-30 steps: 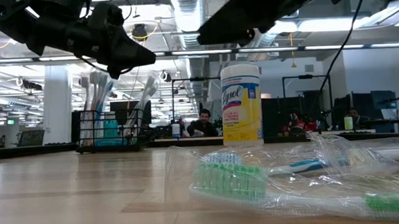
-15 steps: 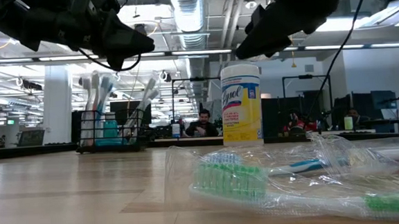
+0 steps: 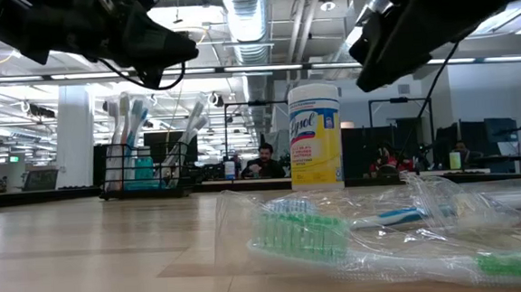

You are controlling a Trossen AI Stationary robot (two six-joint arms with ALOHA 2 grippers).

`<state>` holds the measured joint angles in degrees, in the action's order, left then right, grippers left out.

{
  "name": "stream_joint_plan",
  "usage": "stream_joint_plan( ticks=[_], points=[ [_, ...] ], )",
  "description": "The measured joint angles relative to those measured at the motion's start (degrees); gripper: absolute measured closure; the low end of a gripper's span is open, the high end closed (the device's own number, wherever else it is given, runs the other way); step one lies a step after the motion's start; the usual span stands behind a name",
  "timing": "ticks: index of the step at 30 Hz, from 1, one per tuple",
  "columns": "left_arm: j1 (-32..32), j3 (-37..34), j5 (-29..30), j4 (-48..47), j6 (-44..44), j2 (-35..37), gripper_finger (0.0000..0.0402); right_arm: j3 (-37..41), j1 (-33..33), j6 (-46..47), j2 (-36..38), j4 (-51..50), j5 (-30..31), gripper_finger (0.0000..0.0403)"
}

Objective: Pick & Place toothbrushing station
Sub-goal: Put the blue toothbrush into the mesh organizer

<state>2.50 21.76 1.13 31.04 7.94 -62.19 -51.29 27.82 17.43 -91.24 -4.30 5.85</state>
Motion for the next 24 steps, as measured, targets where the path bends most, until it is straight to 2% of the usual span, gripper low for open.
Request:
stream_joint_plan(
  ticks=[8,24],
  points=[
    [5.0,0.0,0.0,0.4,-0.1,0.0,0.0344,-0.1,2.6,3.8,-4.3,0.9,0.1,0.0285],
    [5.5,0.0,0.5,1.5,-0.3,0.0,0.0344,-0.1,2.4,7.2,-13.0,5.1,0.4,0.0287]
  ],
)
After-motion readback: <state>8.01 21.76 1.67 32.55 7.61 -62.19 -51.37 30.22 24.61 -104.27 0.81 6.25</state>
